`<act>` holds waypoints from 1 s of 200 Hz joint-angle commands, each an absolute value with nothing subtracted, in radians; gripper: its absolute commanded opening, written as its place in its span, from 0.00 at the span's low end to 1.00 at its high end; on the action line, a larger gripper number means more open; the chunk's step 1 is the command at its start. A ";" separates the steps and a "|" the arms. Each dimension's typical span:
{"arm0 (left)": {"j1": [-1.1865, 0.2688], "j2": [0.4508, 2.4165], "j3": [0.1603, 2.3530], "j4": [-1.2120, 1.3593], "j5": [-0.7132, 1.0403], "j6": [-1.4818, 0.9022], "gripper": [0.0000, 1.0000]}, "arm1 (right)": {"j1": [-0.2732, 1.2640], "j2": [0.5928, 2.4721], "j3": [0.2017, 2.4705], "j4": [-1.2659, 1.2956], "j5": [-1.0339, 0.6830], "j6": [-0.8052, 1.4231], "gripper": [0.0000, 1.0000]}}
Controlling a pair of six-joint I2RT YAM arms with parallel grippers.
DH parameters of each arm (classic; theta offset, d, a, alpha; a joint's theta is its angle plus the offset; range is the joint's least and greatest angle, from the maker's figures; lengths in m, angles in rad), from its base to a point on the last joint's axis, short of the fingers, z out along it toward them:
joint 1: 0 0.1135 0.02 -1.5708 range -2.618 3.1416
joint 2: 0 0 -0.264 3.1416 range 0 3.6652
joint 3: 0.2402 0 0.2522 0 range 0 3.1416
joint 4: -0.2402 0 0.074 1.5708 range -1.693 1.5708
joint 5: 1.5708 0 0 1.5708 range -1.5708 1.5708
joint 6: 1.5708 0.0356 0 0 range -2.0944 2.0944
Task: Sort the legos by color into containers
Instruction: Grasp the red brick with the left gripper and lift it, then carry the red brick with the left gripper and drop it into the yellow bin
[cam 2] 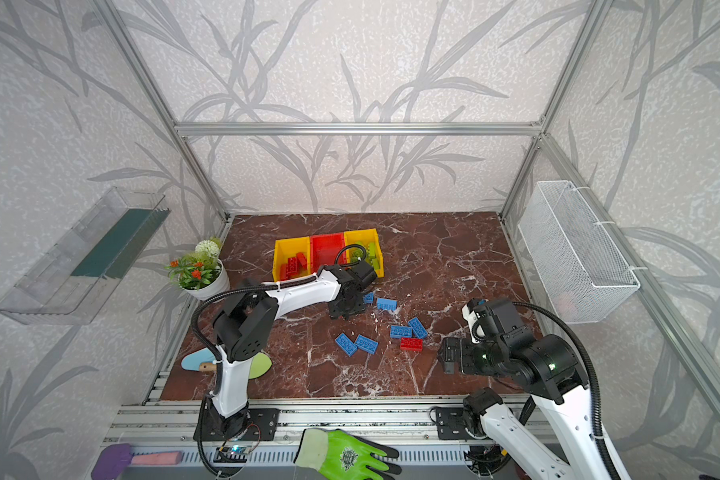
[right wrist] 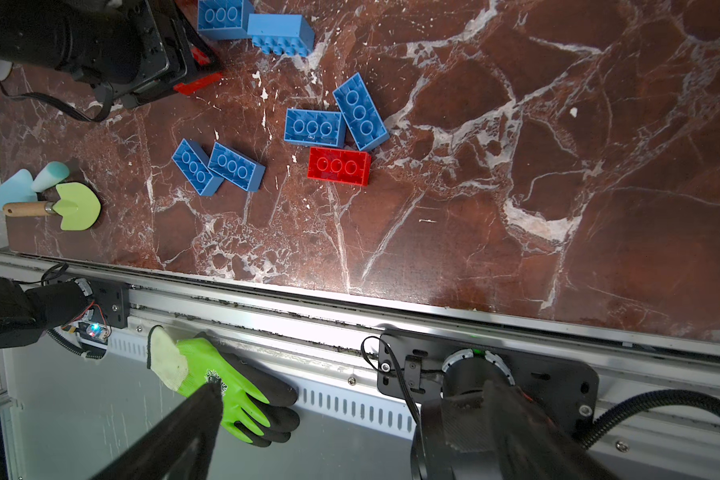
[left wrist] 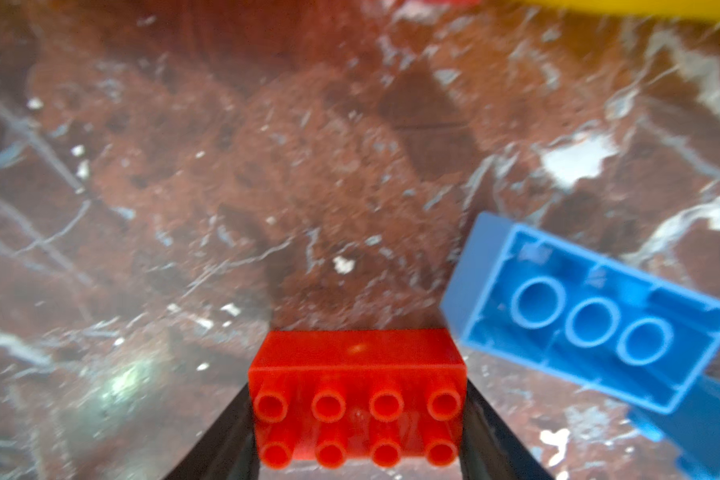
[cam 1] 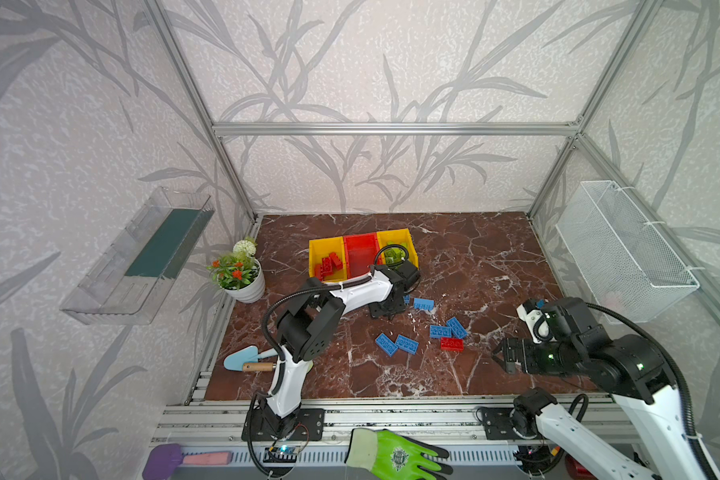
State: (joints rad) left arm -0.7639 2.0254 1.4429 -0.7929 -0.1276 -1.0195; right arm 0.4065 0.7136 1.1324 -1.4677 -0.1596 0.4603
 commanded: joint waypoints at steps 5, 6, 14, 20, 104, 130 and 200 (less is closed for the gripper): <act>-0.747 1.895 1.437 -0.914 -0.207 -0.990 0.14 | 0.403 0.739 1.159 -1.450 -0.181 0.463 0.99; -0.744 1.889 1.437 -0.916 -0.208 -0.988 0.13 | 0.403 0.741 1.159 -1.449 -0.181 0.463 0.99; -0.723 1.846 1.436 -0.931 -0.221 -0.977 0.13 | 0.403 0.754 1.164 -1.436 -0.186 0.462 0.99; -0.703 1.816 1.435 -0.943 -0.229 -0.969 0.14 | 0.403 0.763 1.168 -1.425 -0.189 0.462 0.99; -0.324 1.755 1.531 -0.926 -0.185 -0.743 0.16 | 0.403 0.978 1.225 -1.238 -0.193 0.490 0.99; -0.246 1.866 1.624 -0.923 -0.128 -0.692 0.16 | 0.403 1.027 1.242 -1.204 -0.171 0.519 0.99; -0.157 2.056 1.812 -0.943 -0.032 -0.626 0.75 | 0.403 1.115 1.298 -1.192 -0.125 0.548 0.99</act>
State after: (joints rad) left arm -0.1612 2.0426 1.7618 -0.9100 -0.0780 -0.6670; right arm 0.4065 1.1053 1.2594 -1.1976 -0.1558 0.5312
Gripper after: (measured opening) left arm 0.691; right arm 0.991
